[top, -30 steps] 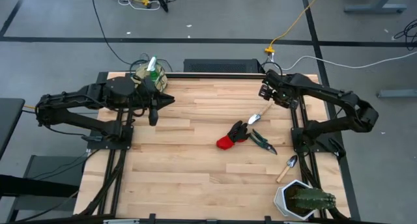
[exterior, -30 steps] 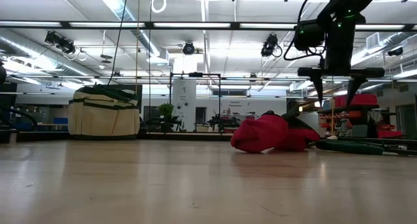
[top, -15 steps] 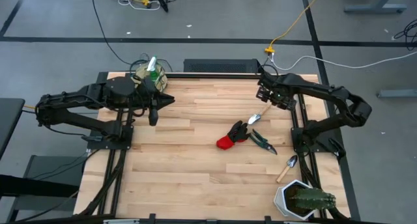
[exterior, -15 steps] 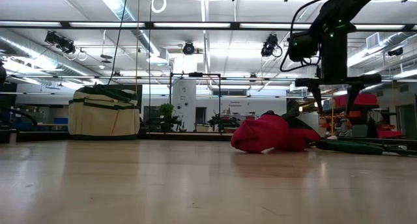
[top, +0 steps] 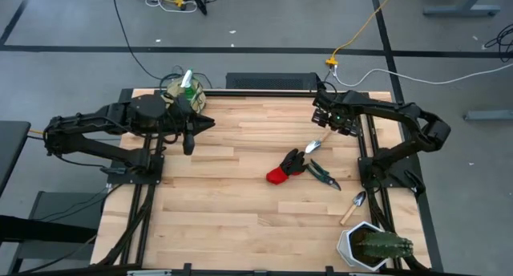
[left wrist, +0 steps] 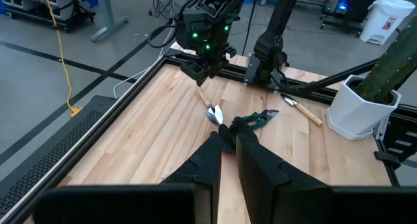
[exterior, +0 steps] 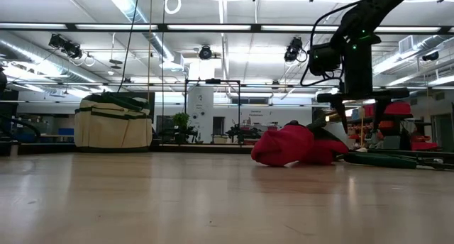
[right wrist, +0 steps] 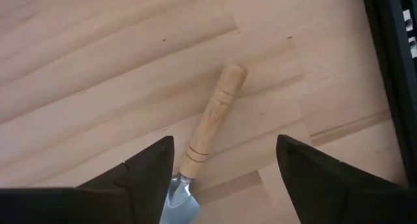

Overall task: Pick & Place Garden tools in Gardening bag
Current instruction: Put the top trowel into the gardening bag

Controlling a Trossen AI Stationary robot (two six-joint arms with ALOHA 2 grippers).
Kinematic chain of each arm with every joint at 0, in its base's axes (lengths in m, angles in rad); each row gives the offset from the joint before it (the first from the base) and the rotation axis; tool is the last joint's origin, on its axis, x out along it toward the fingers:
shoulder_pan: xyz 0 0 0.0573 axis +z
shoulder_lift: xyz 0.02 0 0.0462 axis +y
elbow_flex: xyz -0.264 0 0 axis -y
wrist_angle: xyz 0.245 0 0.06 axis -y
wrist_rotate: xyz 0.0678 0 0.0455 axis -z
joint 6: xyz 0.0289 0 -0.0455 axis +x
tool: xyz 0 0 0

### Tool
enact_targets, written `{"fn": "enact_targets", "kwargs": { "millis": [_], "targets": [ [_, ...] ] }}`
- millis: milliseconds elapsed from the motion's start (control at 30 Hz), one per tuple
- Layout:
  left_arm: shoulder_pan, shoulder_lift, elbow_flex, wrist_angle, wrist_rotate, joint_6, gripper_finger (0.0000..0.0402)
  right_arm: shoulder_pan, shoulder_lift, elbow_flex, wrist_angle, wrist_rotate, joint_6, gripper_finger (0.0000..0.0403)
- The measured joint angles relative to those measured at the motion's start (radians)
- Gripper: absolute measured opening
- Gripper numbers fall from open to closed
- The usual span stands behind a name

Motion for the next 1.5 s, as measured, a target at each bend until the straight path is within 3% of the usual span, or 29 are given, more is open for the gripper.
{"fn": "enact_targets", "kwargs": {
  "millis": [200,600,1033,1200,1500],
  "targets": [
    [0.000,0.000,0.000,0.000,0.000,0.000,0.0053,0.000,0.018,-0.007,0.014,0.009,0.014,0.0269],
    [0.000,0.000,0.000,0.000,0.000,0.001,0.0053,0.018,0.021,-0.206,0.295,-0.071,0.186,0.0269],
    [0.000,0.000,0.000,0.000,-0.016,0.001,0.0053,0.019,0.021,-0.211,0.308,-0.026,0.204,0.0266],
    [0.000,0.000,0.000,0.000,-0.016,0.000,0.0053,0.019,0.021,-0.211,0.308,-0.026,0.204,0.0241],
    [0.000,0.000,0.000,0.000,-0.016,0.000,0.0053,0.018,0.021,-0.211,0.308,-0.027,0.210,0.0162]
  ]
}}
